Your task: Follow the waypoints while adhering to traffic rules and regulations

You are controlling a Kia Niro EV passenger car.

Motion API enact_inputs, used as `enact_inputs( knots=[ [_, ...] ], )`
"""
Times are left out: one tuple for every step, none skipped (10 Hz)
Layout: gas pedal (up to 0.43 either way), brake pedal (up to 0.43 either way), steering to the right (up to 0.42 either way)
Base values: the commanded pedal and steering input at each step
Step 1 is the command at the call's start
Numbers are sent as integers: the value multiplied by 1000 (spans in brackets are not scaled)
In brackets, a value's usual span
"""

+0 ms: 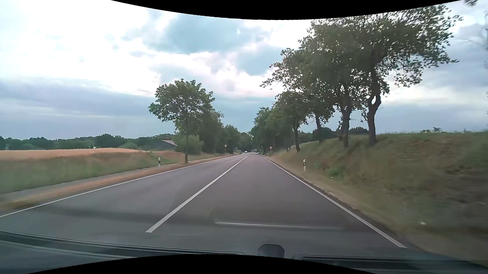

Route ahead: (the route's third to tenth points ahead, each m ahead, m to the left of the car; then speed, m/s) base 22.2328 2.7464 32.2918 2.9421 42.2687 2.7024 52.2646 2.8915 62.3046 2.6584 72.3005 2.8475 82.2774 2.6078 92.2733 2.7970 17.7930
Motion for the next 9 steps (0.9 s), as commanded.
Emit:
enact_inputs(
  knots=[
    [150,0,-2],
    [150,0,-3],
    [150,0,-3],
    [150,0,-2],
    [150,0,-2],
    [150,0,-2],
    [150,0,-2],
    [150,0,-2],
    [150,0,-2]
  ],
)
